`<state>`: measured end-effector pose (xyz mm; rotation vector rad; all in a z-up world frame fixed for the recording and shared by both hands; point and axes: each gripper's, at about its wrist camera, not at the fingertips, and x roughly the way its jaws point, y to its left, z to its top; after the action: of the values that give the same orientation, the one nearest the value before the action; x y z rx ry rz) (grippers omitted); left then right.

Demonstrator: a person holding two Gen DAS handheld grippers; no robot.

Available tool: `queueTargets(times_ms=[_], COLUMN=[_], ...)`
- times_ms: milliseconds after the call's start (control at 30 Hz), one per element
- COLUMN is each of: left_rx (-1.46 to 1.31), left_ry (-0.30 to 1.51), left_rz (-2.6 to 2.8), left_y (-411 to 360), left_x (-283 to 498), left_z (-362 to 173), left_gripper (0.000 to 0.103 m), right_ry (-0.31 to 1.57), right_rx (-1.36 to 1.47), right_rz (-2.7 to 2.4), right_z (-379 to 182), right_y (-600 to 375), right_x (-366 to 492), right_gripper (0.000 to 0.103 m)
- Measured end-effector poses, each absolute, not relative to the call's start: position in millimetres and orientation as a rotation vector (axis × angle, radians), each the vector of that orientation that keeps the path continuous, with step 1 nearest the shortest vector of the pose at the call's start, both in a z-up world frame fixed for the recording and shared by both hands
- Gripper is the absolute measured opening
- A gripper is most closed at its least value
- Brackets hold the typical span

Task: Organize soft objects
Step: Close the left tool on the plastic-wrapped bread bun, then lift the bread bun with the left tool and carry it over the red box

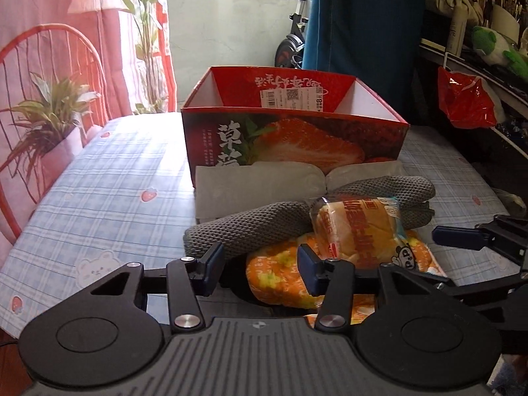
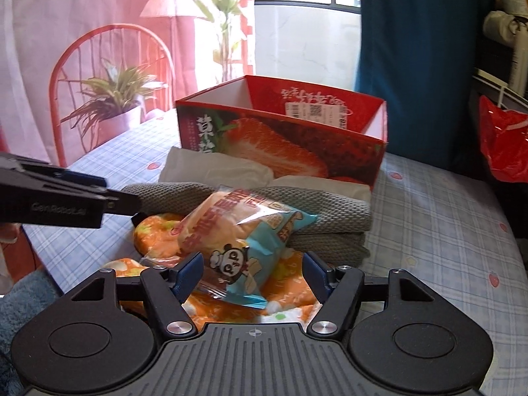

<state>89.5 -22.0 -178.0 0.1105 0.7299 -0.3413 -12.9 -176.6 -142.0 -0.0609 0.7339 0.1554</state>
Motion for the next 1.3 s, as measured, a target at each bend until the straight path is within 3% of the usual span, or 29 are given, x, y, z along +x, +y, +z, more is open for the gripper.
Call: queueTargets(times_ms=[800, 1300], left_rx=[-0.116, -0.111], left_ry=[0.846, 0.81], left_rz=[-0.669, -0.668], left_y=[-51, -55], left_x=[141, 130], left_z=[-215, -201], left_gripper=[0.052, 0.051], right_ry=[0.74, 0.706], right_rx=[-0.124, -0.131], right_rz=[0.328, 0.345], right_z=[-164, -152], right_y=[-182, -177], right_x=[22, 21], right_gripper=[0.063, 0.06])
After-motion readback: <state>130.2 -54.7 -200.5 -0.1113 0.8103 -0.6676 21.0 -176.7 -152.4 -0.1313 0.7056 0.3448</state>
